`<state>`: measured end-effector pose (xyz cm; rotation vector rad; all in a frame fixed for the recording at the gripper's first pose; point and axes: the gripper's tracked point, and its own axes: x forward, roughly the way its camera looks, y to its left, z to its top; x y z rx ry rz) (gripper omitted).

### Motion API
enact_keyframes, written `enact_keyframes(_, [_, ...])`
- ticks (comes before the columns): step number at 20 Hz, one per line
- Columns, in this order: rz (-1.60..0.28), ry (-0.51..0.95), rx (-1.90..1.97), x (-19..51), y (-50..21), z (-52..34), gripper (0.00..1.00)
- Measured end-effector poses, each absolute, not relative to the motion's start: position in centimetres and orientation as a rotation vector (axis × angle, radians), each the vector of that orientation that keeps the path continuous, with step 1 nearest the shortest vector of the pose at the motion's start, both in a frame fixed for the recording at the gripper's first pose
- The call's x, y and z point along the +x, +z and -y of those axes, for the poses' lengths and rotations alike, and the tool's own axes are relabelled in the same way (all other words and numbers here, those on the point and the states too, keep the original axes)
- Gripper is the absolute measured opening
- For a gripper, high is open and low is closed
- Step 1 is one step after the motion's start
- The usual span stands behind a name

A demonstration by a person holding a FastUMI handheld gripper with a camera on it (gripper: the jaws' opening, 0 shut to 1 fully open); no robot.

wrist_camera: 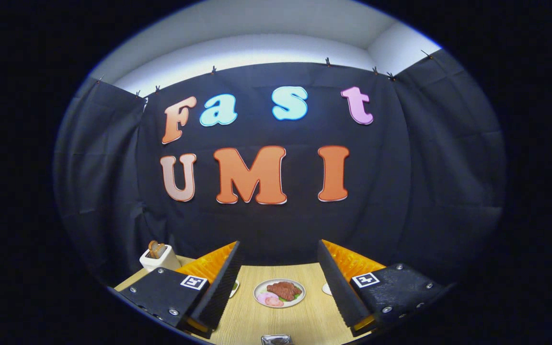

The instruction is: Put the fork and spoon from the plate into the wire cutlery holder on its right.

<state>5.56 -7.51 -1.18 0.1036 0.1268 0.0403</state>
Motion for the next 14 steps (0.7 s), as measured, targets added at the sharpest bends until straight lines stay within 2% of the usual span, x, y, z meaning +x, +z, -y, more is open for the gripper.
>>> enact_keyframes(7, [0.019, -0.01, 0.064, 5.3, 2.9, 7.9, 0.94])
enact_keyframes(14, [0.029, -0.017, 0.07, 4.7, 2.8, 8.0, 0.95])
